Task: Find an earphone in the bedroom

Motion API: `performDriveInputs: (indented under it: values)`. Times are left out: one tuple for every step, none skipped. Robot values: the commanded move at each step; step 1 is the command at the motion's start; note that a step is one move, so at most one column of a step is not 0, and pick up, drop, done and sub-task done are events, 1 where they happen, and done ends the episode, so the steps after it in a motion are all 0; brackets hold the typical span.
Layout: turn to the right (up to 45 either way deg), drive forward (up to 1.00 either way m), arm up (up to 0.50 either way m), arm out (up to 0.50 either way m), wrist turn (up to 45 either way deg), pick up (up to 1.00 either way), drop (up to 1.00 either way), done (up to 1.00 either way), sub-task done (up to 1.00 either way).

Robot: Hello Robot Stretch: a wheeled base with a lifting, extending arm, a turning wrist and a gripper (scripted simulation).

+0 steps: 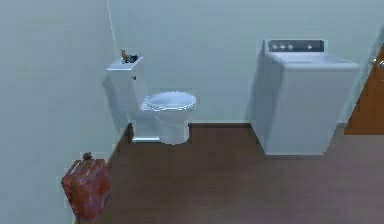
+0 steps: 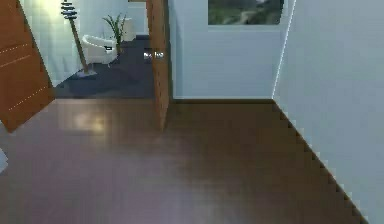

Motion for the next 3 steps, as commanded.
performDriveInputs:
  values:
    - [45.0, 0.00, 0.00, 0.00, 0.0, 0.00, 0.00, 0.00, 0.00]
    - [12.0, 0.00, 0.00, 0.00, 0.0, 0.00, 0.00, 0.00, 0.00]
    - [0.0, 1.00, 0.00, 0.00, 0.0, 0.00, 0.00, 0.00, 0.00]
